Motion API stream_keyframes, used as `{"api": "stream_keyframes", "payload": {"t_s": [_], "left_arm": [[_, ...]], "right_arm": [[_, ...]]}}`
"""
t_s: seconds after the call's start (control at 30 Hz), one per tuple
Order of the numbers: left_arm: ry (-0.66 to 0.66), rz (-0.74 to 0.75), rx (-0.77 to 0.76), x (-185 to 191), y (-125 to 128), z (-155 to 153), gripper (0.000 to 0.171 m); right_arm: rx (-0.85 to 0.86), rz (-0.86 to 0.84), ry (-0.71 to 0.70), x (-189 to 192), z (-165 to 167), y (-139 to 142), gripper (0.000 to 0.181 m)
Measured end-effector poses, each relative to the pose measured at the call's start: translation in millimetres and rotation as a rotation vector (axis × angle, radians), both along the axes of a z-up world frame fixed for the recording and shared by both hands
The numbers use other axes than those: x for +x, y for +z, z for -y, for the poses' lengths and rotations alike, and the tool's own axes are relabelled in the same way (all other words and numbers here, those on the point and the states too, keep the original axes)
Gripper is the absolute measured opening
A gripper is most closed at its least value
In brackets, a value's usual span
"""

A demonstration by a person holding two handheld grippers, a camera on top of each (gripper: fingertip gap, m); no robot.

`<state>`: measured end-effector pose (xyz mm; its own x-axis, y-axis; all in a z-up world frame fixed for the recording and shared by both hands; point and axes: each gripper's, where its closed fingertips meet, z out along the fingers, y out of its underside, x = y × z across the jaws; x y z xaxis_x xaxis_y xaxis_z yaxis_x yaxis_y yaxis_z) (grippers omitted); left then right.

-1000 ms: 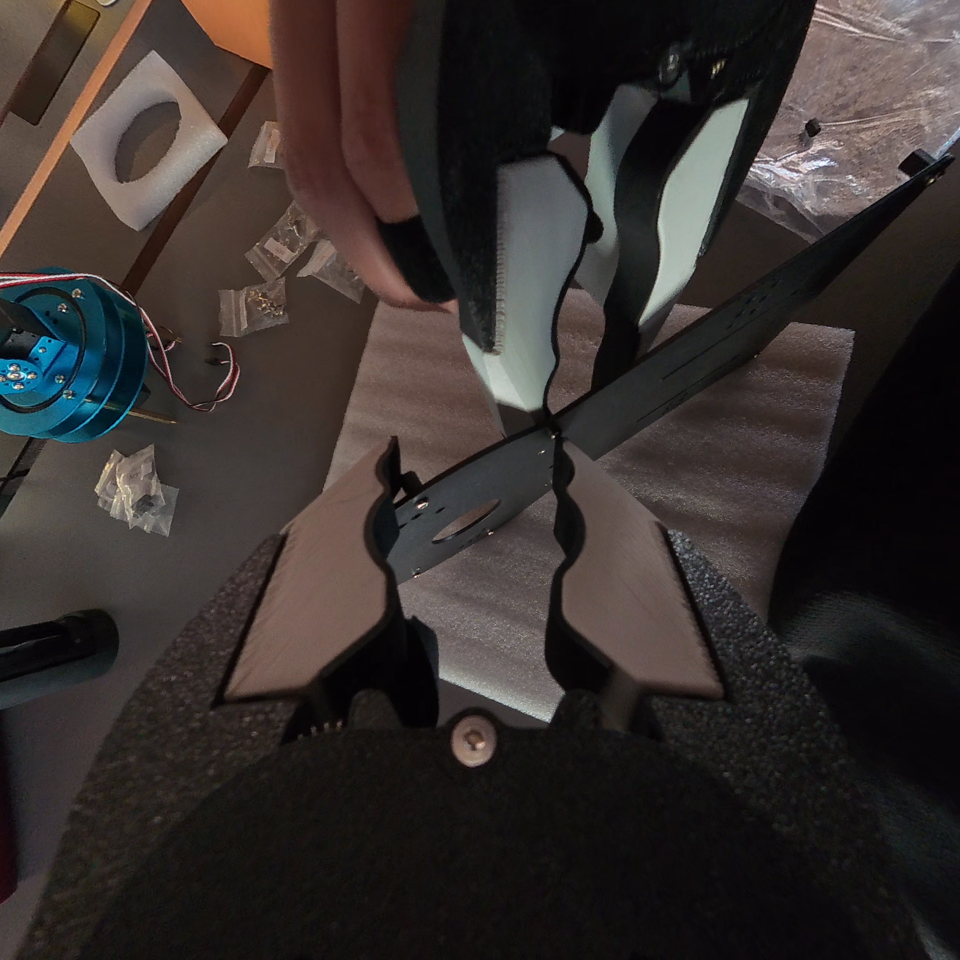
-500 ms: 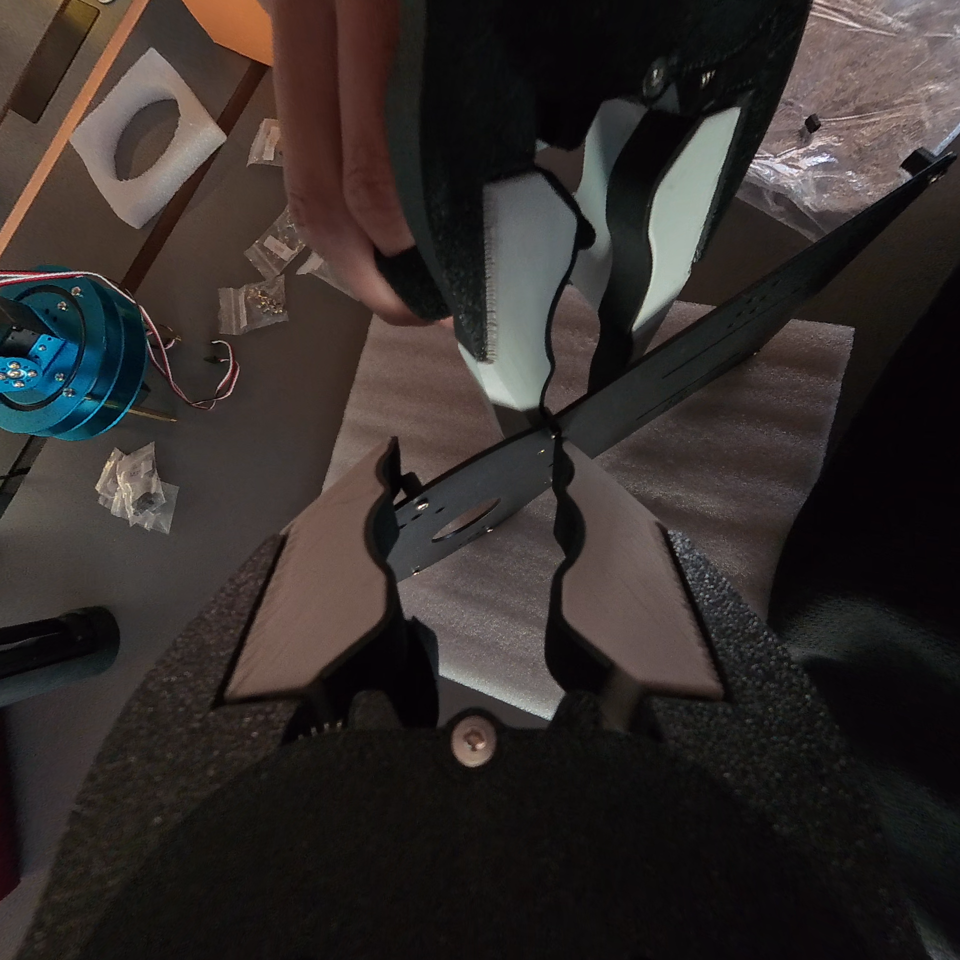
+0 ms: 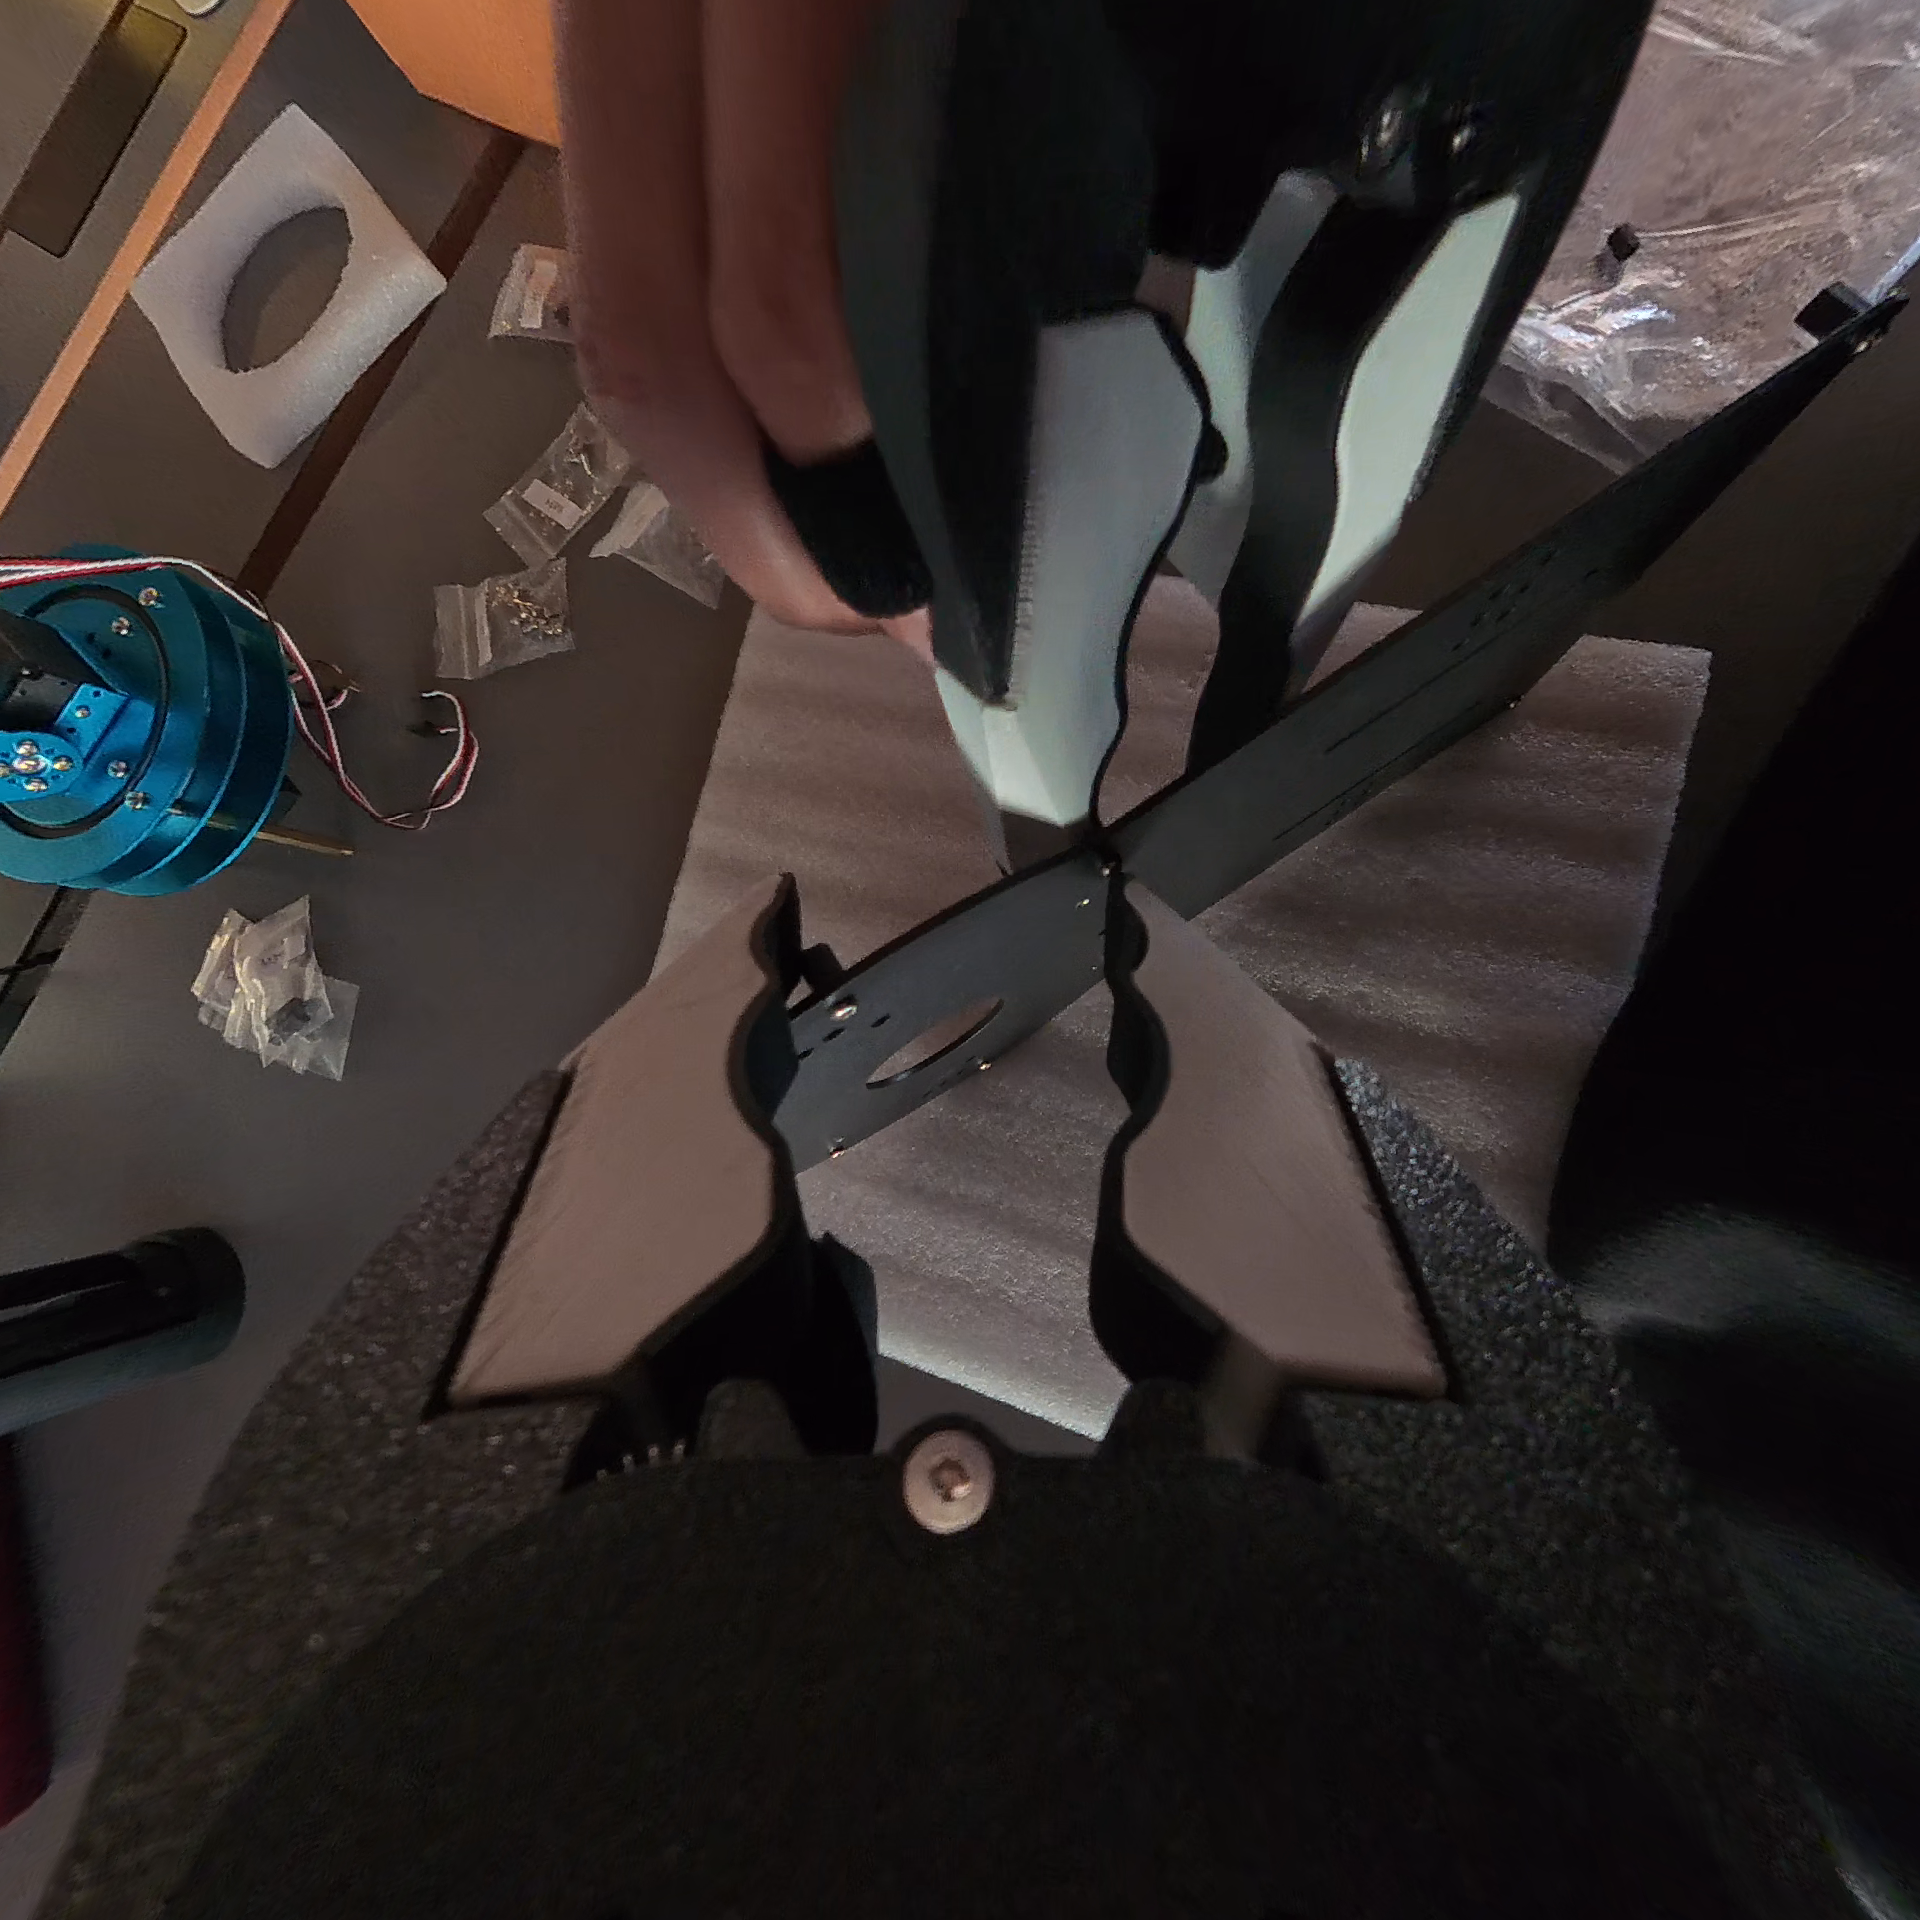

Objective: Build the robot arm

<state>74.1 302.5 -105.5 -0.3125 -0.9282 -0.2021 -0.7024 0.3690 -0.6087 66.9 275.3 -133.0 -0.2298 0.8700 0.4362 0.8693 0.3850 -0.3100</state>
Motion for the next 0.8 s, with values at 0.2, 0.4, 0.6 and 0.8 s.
{"api": "stream_keyframes", "payload": {"t_s": [0.2,0.4,0.6,0.8], "left_arm": [[-0.002,0.003,0.006,2,0,0,0.060],[-0.002,0.001,0.016,3,-1,-1,0.060],[-0.002,0.001,0.021,4,-1,-1,0.060],[-0.008,0.002,0.021,5,-1,-1,0.060]], "right_arm": [[-0.074,0.034,-0.027,2,2,-14,0.055],[0.000,0.033,-0.004,6,-7,-14,0.050],[0.004,0.029,-0.002,8,1,7,0.041],[-0.007,0.038,-0.025,6,1,1,0.045]]}}
